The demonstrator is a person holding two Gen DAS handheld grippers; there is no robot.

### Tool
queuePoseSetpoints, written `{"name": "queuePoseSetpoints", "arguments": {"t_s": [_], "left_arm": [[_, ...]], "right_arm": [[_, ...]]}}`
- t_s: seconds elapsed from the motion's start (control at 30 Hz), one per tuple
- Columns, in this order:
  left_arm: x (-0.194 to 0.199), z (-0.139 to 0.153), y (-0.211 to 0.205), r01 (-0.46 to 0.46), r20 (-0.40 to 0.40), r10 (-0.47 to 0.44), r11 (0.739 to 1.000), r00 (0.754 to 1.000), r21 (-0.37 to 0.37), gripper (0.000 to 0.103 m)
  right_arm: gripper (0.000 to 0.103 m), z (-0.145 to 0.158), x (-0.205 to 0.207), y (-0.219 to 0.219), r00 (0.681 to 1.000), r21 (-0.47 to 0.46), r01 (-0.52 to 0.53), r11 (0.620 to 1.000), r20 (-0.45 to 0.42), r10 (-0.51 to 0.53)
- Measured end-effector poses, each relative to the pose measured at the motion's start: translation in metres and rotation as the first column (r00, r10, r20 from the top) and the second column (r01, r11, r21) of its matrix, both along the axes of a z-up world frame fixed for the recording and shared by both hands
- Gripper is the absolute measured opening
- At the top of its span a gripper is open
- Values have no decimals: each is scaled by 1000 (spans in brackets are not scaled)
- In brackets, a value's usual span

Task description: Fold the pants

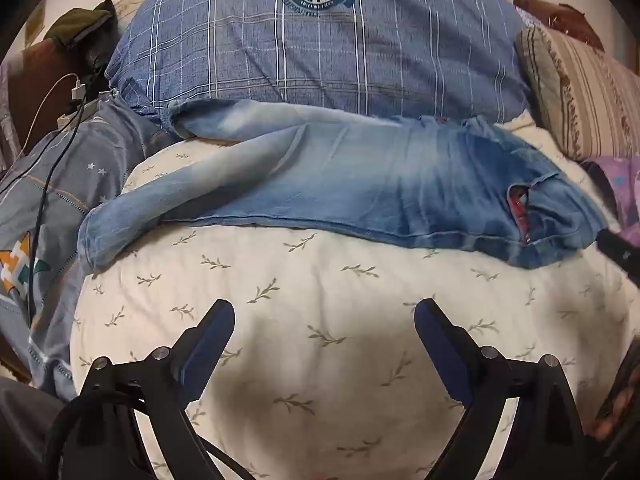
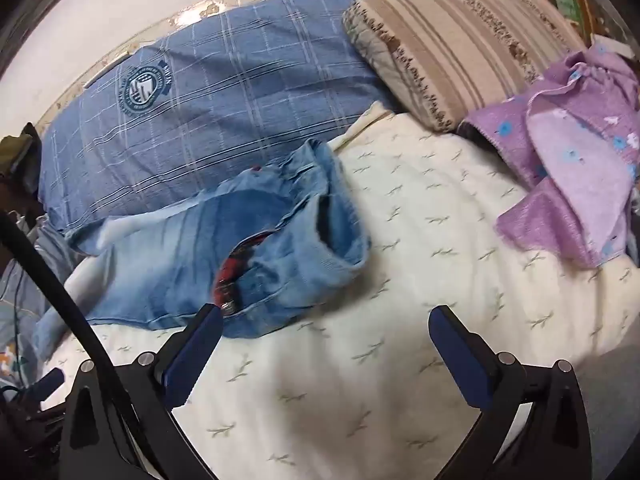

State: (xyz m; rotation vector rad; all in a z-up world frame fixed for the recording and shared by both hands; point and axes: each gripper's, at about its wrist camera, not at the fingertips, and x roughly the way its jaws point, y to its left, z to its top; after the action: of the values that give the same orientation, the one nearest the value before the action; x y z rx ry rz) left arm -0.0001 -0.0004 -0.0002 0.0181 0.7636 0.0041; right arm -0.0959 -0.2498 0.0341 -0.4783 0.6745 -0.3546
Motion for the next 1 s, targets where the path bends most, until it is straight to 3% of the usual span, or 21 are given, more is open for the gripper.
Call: {"name": "queuePoseSetpoints", "arguments": {"t_s": [0.13,0.17,0.33,0.53,0.63,0.83,1.0], "left_arm": [[2,-4,-13,23,-26,-22,999,999,48,93],[-1,2,-12,23,-18,-23,1000,1000,0,93],[9,1,-12,19,-103,-23,999,994,-37,93],[-3,-1,-18,31,-31,-31,999,999,9,93],[-12,-3,-26,38,-12,-38,999,999,26,93],[-27,4,-31,46,39,-49,997,998,60,93],[-26,8,-24,48,27,-49,998,998,38,93]], "right_arm": [[103,-4,-9,17,1000,-154,28,988,17,-26],[103,-6,-11,20,999,-153,30,988,19,-28],[103,-6,-24,53,998,-51,64,997,30,-62],[103,1,-14,42,998,33,25,999,-54,-23],[102,-4,-10,38,996,-16,3,1000,-88,-5],[101,2,-6,35,991,9,4,1000,-134,-3],[101,3,-4,37,991,1,10,1000,-132,-10]]}}
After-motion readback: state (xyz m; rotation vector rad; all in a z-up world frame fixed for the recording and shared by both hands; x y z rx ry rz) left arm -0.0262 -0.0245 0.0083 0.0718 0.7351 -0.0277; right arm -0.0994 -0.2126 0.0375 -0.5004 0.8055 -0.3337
